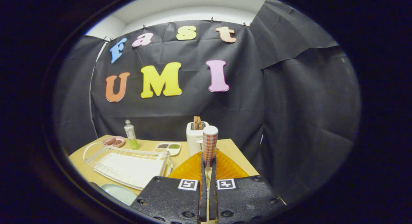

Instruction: Take the plate from the dish rack, then take the spoon from the basket and place it into the plate.

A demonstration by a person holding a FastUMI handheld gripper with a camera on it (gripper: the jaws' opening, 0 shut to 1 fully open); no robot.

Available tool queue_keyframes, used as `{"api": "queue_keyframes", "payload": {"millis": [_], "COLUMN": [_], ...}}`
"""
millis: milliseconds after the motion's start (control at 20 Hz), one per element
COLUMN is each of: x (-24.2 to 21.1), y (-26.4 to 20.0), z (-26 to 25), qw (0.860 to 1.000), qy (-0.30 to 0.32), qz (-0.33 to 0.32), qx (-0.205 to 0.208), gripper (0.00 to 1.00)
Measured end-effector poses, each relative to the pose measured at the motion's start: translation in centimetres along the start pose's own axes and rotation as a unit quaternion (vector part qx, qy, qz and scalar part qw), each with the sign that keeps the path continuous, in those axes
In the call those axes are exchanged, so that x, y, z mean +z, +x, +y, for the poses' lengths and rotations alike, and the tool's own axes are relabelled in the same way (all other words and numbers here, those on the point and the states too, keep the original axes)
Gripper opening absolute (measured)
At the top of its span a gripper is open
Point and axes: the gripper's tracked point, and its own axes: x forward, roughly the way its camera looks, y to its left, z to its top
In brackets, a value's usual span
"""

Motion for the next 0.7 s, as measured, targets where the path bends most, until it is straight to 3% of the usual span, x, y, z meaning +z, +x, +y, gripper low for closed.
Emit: {"api": "queue_keyframes", "payload": {"millis": [400, 700], "x": [-5.3, -9.7], "y": [-7.9, -9.4], "z": [12.8, 20.2], "qw": [0.994, 0.991], "qy": [0.029, 0.009], "qz": [0.038, 0.061], "qx": [0.094, 0.122], "gripper": [0.08, 0.08]}}
